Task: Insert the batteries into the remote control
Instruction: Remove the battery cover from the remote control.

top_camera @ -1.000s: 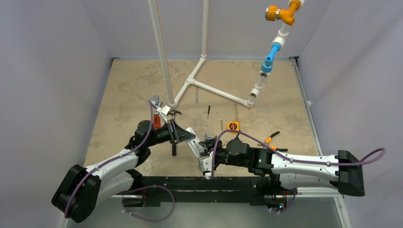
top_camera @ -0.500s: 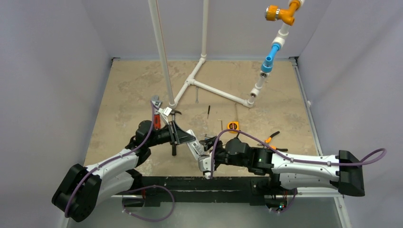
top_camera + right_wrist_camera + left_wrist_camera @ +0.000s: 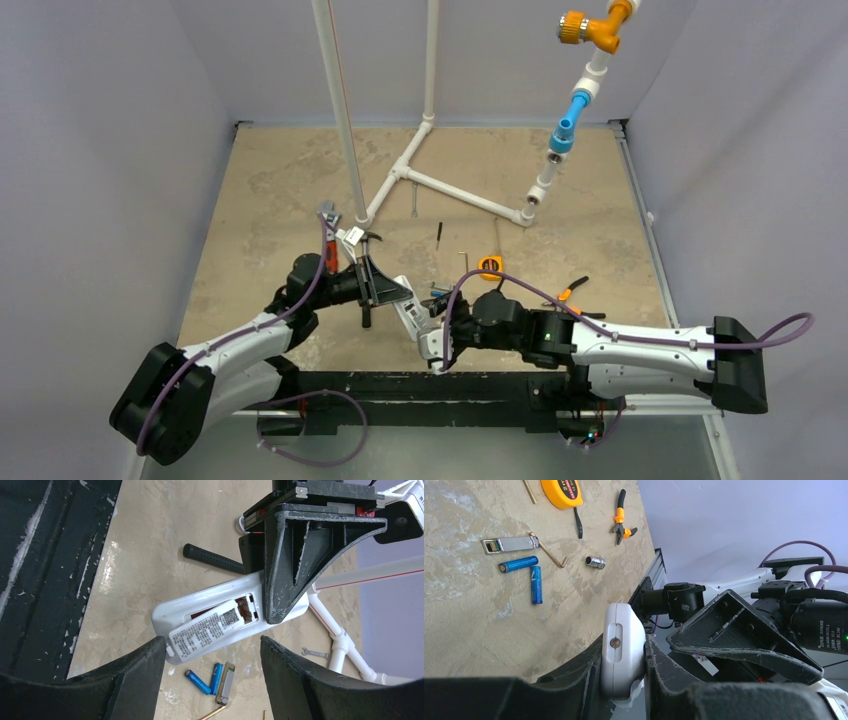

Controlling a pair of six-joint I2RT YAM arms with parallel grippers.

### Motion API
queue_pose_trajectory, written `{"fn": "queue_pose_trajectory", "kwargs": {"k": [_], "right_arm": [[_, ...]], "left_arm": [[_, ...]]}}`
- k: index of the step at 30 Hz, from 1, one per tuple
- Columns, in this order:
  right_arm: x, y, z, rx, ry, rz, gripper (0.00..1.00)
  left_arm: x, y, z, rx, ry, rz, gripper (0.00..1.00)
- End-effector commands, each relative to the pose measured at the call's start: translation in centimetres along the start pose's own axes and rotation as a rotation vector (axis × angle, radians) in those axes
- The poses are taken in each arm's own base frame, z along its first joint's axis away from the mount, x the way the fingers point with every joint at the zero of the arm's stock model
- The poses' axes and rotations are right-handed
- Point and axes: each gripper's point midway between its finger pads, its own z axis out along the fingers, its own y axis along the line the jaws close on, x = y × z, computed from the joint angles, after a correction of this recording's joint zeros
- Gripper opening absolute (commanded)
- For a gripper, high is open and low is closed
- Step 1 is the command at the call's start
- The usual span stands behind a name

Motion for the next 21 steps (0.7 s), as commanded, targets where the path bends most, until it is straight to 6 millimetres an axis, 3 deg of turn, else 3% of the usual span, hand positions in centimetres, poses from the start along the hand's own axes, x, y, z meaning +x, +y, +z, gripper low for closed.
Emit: {"fn": "queue_pose_trajectory", "kwargs": {"k": [1, 8, 12, 17, 21], "right_arm": [[-2.9, -1.6, -0.6, 0.039, -0.101, 0.078, 0.67], [-5.0, -3.4, -2.3, 0.140, -0.210, 0.234, 0.72], [-5.0, -4.3, -3.5, 0.214, -0.230, 0.331, 0.72], [-2.5, -5.6, -4.6, 0.359, -0.142, 0.541, 0.71], [0.8, -5.4, -5.4, 0.475, 0.037, 0.832, 0.68]], "left_arm": [[-0.1, -1.0, 0.1, 0.044, 0.003, 0.021, 0.00], [-0.4, -0.9, 0.3, 0.043, -0.005, 0.009, 0.00], [-0.5, -0.4, 0.5, 0.025, -0.012, -0.003, 0.00], [-0.7, 1.8, 0.7, -0.065, -0.038, -0.018, 0.00], [-0.9, 2.0, 0.6, -0.083, -0.057, -0.039, 0.00]]}}
